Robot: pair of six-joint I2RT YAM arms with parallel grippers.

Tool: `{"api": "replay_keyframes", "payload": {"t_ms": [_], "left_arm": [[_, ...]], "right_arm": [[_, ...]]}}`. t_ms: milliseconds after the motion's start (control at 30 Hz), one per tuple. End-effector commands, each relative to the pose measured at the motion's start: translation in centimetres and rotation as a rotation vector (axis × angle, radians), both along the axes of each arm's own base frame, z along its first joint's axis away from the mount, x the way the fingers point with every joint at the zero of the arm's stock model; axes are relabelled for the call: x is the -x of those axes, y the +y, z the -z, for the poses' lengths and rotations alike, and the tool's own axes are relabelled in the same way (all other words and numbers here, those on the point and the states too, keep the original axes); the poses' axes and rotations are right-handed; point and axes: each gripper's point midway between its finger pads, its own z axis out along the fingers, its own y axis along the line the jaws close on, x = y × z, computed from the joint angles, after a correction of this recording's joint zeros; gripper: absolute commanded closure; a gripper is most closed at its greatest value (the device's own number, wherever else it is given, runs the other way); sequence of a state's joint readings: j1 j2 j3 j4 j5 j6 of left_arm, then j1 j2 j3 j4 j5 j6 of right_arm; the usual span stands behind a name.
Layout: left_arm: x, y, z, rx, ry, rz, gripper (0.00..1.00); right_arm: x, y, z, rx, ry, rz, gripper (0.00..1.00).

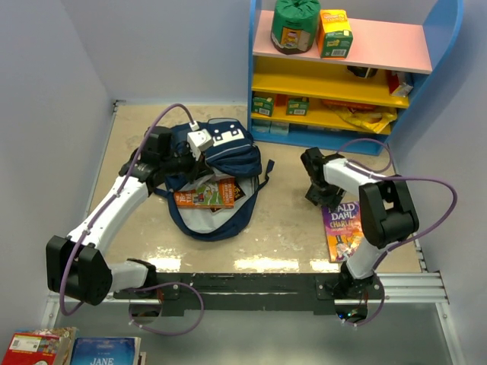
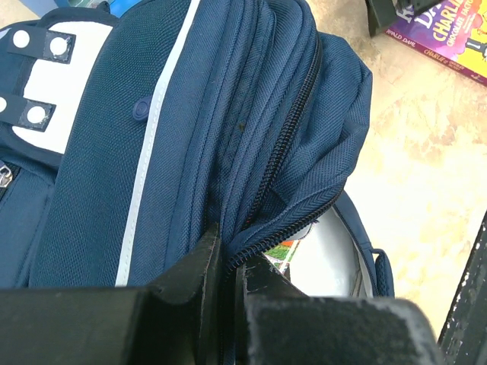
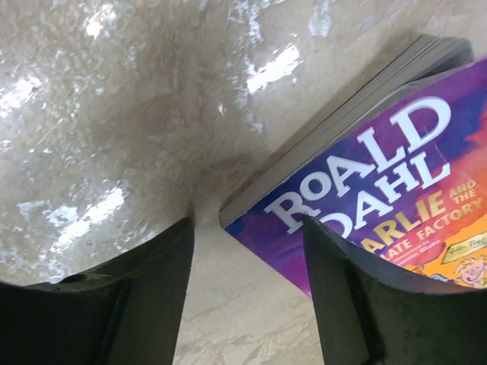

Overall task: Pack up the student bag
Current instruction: Adjust the book at the center of the board.

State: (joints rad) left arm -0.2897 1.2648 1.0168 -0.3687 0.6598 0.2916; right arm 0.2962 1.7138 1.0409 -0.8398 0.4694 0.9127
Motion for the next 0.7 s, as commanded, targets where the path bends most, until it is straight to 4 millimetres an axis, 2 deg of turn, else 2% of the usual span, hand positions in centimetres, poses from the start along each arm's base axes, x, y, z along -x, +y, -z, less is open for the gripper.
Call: {"api": "replay_keyframes", "payload": {"t_ms": [0, 167, 233, 333, 367, 433, 533, 667], "left_arm": [[-1.6, -0.9, -3.7, 0.058, -0.158, 0.047, 1.0], [-1.7, -0.8, -3.6, 0.051, -0.156, 0.039, 1.0], [-1.7, -0.8, -3.6, 0.053, -0.154, 0.036, 1.0], [-1.7, -0.8, -3.7, 0.054, -0.149, 0.037, 1.0], [-1.7, -0.9, -3.6, 0.054, -0.148, 0.038, 1.0], [-1.7, -0.8, -3.6, 0.05, -0.146, 0.035, 1.0], [-1.6, -0.8, -3.3, 0.049, -0.139, 0.038, 1.0], [-1.6, -0.8, -3.1, 0.051, -0.132, 0.041, 1.0]], "right_arm": [[1.1, 0.7, 1.2, -0.031, 0.021, 0.04, 0.39], [1.8, 0.5, 1.8, -0.038, 0.02, 0.036, 0.51], [2.0, 0.5, 2.1, -0.037, 0.024, 0.034, 0.52], [1.5, -0.5, 1.3, 0.016, 0.014, 0.034, 0.47], [1.0, -0.5, 0.5, 0.016, -0.006, 0.039, 0.42], [0.5, -1.0, -0.1, 0.008, -0.027, 0.054, 0.38], [-0.3, -2.1, -0.9, 0.0, -0.057, 0.082, 0.39], [-0.2, -3.6, -1.2, 0.034, -0.051, 0.111, 0.38]]}}
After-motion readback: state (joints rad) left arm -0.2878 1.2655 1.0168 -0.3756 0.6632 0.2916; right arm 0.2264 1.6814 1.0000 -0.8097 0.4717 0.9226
